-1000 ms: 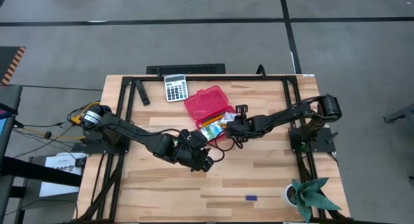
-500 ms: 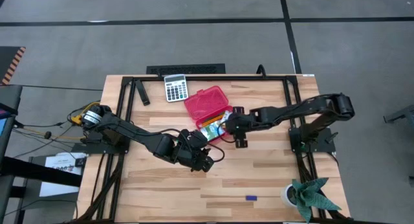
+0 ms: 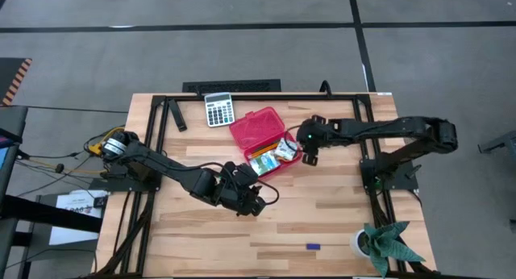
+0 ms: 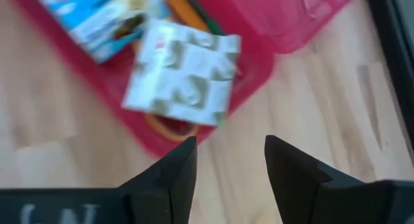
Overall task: Pack school essentials
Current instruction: Put the green sticky notes into the red supply box
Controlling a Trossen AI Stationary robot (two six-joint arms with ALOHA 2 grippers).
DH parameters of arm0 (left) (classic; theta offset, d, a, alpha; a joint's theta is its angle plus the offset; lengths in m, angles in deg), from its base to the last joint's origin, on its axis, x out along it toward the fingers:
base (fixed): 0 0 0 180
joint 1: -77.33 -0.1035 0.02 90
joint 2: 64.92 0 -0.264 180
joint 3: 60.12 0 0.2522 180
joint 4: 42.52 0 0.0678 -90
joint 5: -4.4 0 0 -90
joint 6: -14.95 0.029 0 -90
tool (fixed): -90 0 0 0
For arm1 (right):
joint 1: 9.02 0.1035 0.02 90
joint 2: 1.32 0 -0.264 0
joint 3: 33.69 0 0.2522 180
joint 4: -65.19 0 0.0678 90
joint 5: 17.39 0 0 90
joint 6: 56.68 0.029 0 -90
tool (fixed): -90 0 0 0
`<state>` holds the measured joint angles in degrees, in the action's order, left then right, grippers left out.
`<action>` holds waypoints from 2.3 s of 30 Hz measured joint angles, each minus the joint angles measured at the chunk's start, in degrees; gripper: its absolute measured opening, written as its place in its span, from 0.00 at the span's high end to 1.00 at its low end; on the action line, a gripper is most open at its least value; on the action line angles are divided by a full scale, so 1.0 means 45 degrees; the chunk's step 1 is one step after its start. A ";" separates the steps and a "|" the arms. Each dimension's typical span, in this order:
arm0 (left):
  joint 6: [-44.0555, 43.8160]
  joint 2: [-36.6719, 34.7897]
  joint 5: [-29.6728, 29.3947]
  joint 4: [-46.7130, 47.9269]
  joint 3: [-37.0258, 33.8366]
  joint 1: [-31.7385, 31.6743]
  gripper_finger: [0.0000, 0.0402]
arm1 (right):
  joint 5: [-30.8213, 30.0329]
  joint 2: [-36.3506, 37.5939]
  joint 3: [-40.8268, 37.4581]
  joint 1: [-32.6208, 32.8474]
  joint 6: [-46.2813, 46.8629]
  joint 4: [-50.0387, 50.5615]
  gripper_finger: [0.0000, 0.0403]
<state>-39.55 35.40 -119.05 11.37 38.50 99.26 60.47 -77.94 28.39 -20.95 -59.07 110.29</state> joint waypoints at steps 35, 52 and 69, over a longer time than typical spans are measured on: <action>-0.0198 0.0000 -0.0322 -0.0003 0.0000 0.0090 0.73 | 0.0350 -0.2704 -0.0063 0.1008 -0.2241 -0.2553 0.55; -0.0379 0.0000 -0.0316 0.0068 0.0005 0.0151 0.73 | -0.0328 -0.2442 0.1383 0.0388 -0.2860 -0.2146 0.60; -0.0498 0.0000 -0.0697 0.0079 0.0005 0.0205 0.73 | 0.0059 -0.3884 0.1451 0.1244 -0.2822 -0.0500 0.65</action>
<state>-41.79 35.40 -122.18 11.72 38.52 100.18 60.74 -95.42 34.92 -15.35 -71.77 108.04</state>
